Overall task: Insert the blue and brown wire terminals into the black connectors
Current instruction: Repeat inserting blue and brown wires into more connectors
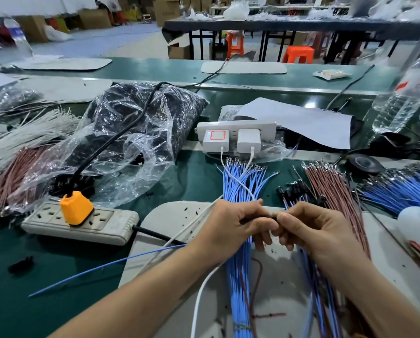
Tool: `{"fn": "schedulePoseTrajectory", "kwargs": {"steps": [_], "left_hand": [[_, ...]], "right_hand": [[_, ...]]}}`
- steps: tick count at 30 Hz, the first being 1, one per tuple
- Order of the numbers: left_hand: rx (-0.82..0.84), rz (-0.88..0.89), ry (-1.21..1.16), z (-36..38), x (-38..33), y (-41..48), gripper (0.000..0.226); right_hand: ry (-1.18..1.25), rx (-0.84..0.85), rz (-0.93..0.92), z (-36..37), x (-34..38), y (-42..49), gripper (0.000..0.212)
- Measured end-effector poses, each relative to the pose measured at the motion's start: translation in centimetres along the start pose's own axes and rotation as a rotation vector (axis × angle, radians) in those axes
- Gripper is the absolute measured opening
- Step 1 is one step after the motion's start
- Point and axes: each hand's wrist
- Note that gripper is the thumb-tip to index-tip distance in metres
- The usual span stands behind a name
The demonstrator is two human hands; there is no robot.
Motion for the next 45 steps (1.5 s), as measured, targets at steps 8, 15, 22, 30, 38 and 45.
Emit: {"fn": "schedulePoseTrajectory", "kwargs": {"steps": [8,15,22,30,38,45], "left_hand": [[0.003,0.005,0.083,-0.3,0.0,0.0,0.01],[-0.113,0.112,0.254,-0.4,-0.6,-0.2,0.018],[-0.064,0.088,-0.055,0.1,-1.0,-0.2,0.025],[-0.028,0.051,-0.129,0.2,-0.9,-0.1,0.023],[-0.019,0.041,-0.096,0.1,-0.6,-0.1,0.031],[0.204,-0.152,-0.085,-0.9,-2.6,0.0,0.039]], "right_hand": [[0.049,-0.03,0.046,0.3,-0.5,-0.1,0.011],[0.315,-0.04,0.054,-0.2,0.0,0.2,0.027],[0.491,0.076,0.35,0.3,0.2,-0.2,0.086],[0.543,0.014,0.386,-0.2,0.2,0.0,0.097],[0.642,0.004,0.46,-0.2,0.4,-0.1,0.089],[0.755,-0.25,0.096,-0.1,1.8,1.0,0.046]]}}
Point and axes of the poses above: each hand's wrist, its own y-axis towards the middle knuckle, its own z-axis out of the palm, x = y × z, and after that the axes turned 12 degrees about y, right-handed
